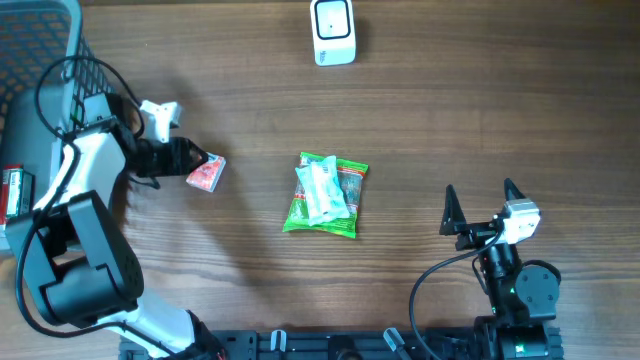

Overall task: Scan the item barcode
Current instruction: 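Lift the Kleenex pack out and place it left of the green packets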

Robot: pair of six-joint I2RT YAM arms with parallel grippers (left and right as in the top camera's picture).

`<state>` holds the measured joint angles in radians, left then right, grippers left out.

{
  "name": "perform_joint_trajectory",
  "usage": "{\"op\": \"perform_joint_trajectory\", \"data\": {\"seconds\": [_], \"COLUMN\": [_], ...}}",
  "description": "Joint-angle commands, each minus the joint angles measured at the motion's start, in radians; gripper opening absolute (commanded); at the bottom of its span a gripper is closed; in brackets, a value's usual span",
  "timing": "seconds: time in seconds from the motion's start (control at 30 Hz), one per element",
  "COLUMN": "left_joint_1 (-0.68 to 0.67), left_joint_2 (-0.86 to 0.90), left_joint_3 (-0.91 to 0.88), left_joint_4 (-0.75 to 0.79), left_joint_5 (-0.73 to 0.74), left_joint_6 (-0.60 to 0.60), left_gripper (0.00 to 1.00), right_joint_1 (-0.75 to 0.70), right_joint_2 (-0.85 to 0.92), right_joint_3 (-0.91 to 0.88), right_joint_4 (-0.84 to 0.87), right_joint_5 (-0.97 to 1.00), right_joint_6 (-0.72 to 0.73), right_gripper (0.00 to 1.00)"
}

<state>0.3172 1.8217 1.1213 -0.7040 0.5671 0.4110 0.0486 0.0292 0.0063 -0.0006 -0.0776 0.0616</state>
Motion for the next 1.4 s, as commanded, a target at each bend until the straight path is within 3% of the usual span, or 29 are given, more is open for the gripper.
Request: {"op": "perform_joint_trajectory", "data": {"seconds": [0.0,0.13,0.53,0.73,0.77,1.13,1.37], "left_joint_1": [0.01,0.01,-0.119,-0.21,-0.211,-0.077,-0.05], "left_joint_2": [0.019,0.019,0.02,-0.011,-0.024,-0.058,-0.058], "left_joint_3": [-0.045,-0.059,-0.061,-0.048,-0.034,0.009,-0.07], "left_joint_4": [0.032,0.039,0.026,0.119,0.123,0.086,0.121], "left_joint_5": [0.034,0.016,0.117,0.146,0.141,-0.415,-0.438], "left_joint_6": [0.034,0.024,-0.239,-0.323,-0.327,-0.367,-0.402], "left_gripper": [0.34,0.34,0.33,0.31,0.25,0.35,0.38], "right_joint_1": [-0.003,-0.003,-0.003,-0.003,-0.003,-0.003,-0.003], "right_joint_2": [0.0,0.0,0.0,0.0,0.0,0.0,0.0], "right_joint_3": [-0.001,-0.001,-0.001,-0.001,-0.001,-0.001,-0.001], "right_joint_4": [0.003,0.003,0.003,0.003,0.003,0.003,0.003], "right_joint_5": [0.01,0.01,0.01,0.01,0.01,0.01,0.01], "right_joint_6": [-0.009,-0.009,-0.009,-0.009,-0.009,-0.009,-0.009], "right_gripper": [1.0,1.0,1.0,1.0,1.0,1.0,1.0]}}
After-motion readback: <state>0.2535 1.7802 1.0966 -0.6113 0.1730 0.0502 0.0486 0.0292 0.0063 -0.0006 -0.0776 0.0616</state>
